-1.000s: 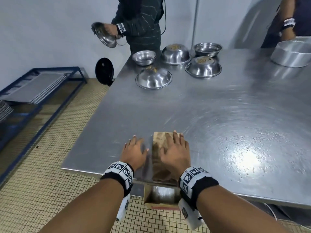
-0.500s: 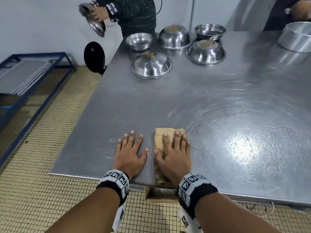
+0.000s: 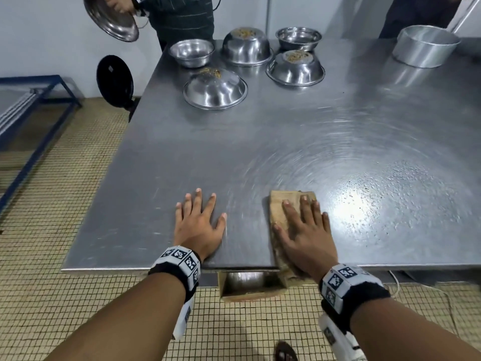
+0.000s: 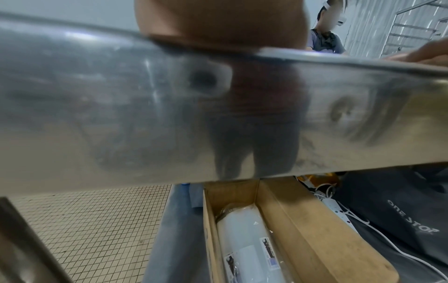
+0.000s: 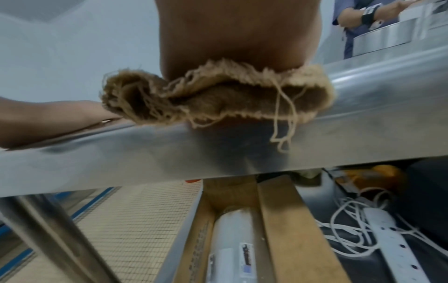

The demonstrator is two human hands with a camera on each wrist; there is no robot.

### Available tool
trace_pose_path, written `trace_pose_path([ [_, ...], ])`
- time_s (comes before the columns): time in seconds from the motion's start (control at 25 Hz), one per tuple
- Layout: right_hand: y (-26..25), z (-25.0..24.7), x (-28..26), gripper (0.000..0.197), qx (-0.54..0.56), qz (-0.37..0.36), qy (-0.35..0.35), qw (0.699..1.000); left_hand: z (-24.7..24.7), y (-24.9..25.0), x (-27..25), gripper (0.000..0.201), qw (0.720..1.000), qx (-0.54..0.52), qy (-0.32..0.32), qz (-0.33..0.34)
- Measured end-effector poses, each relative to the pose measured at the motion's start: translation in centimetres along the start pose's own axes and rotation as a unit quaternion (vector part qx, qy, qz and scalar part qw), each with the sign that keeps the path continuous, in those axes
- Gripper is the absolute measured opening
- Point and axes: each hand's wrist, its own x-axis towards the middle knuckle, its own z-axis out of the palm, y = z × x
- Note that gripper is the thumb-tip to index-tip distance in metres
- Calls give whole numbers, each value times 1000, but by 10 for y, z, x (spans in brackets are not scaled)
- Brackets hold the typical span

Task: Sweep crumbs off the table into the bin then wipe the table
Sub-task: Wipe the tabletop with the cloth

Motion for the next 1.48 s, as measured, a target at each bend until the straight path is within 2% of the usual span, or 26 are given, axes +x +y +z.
trace_pose_path([
  [0.28, 69, -24, 37, 68, -5, 64, 2, 998, -1, 15, 8, 70, 1000, 1, -1, -21],
  [0.48, 74, -25, 62, 71, -9, 71, 11, 997, 6, 96, 25, 65, 999, -31, 17, 26],
  [0.6, 79, -25, 58, 73, 3, 54, 13, 998, 20, 154, 26, 58, 998, -41, 9, 45],
  [0.72, 93, -27, 42, 72, 9, 22, 16, 1000, 34, 180, 19, 58, 999, -18, -3, 40],
  [0.92, 141, -34, 10, 71, 5, 3, 12, 1000, 36, 179, 17, 59, 1000, -9, 0, 30],
  [1.2, 220, -58, 21, 71, 2, 67, 19, 998, 38, 183, 19, 59, 1000, 0, 4, 18],
  [1.36, 210, -59, 55, 76, 4, 97, 32, 995, 39, 184, 21, 60, 1000, 3, -2, 15],
  [1.48, 185, -53, 67, 85, -3, 82, 39, 996, 38, 183, 21, 61, 1000, -2, -1, 15],
])
